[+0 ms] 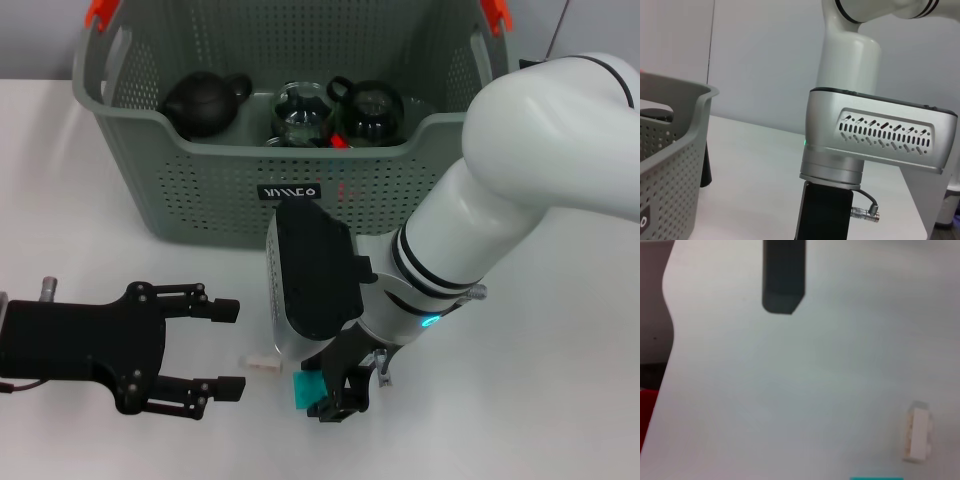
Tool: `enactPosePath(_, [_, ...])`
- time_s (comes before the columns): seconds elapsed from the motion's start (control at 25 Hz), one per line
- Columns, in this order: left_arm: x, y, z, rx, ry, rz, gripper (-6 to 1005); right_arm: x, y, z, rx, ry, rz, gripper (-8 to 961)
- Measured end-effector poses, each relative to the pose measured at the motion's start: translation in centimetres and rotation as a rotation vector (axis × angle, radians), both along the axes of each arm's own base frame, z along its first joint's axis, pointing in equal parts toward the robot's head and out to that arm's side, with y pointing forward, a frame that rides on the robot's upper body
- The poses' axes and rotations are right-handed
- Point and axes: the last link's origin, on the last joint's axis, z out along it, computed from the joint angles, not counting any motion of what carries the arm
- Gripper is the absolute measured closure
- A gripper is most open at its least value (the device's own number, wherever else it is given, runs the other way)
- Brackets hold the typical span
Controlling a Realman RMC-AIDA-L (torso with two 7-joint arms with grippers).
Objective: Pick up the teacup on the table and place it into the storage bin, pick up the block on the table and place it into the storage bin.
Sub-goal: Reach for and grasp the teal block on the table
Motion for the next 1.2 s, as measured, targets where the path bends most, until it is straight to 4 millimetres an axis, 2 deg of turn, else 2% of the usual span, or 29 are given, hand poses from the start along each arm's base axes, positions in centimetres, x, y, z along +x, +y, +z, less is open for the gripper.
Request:
enactPosePath(0.76, [-0.07,0.07,0.05,0.008,0.000,0.006,189,0.16,-0.02,-0.02,0.000,-0.005,0.005,430])
enactPosePath(0.96, [-0.09,0.09,0.10,0.009,0.000,0.006,189,0.16,0.07,0.05,0.007,-0.008,-0.001,528])
enactPosePath(1.2, [-0.05,0.05,0.13,0.008,-0.003,0.004,189,0.11,0.17,0.24,0.012,-0.008,-0.006,528])
